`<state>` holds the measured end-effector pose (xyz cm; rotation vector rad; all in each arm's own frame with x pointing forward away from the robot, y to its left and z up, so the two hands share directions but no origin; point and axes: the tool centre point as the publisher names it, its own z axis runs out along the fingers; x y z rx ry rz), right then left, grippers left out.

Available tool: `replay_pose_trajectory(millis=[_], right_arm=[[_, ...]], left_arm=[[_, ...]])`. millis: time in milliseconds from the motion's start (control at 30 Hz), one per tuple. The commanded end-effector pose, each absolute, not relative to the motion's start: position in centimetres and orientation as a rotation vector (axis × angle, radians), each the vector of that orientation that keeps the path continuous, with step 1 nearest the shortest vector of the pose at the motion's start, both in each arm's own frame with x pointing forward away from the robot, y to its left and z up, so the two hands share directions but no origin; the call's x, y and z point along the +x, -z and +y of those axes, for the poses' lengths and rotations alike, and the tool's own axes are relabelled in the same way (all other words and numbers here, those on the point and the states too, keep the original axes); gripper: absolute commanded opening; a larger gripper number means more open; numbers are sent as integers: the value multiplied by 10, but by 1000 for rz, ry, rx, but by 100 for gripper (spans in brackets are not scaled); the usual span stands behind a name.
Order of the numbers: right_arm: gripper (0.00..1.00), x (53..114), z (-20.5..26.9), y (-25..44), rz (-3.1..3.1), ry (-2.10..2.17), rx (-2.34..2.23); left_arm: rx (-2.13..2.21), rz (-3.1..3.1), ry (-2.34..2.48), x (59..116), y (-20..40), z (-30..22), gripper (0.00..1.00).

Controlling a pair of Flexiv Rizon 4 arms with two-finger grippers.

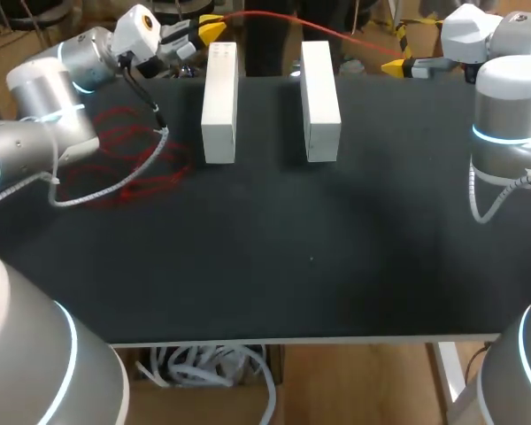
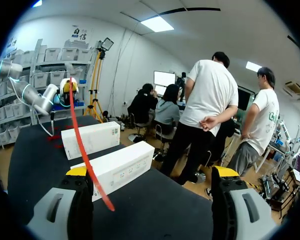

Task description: Grab the tape and strap the tape.

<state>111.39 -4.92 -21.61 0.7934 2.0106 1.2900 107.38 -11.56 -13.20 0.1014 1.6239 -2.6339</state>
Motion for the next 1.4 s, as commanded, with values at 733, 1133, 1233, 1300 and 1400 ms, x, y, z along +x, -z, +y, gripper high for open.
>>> replay_pose_trajectory(millis=[733,1133,1233,1300,1400], right_arm=[[100,1114,-50,216,2013,-1290,793],[100,1114,-50,216,2013,-1290,793],[100,1097,-49,192,1955,-1327,1107],[100,1084,-51,181,1903,-1344,1290],[100,1062,-55,174,1844,-1380,1450]], left_arm=[[-133,1582,2564,1048,115,-118,0],[-133,1582,2564,1048,115,-118,0],[-133,1582,2564,1048,115,-118,0],[-133,1582,2564,1048,115,-118,0],[-133,1582,2564,1048,115,-118,0]])
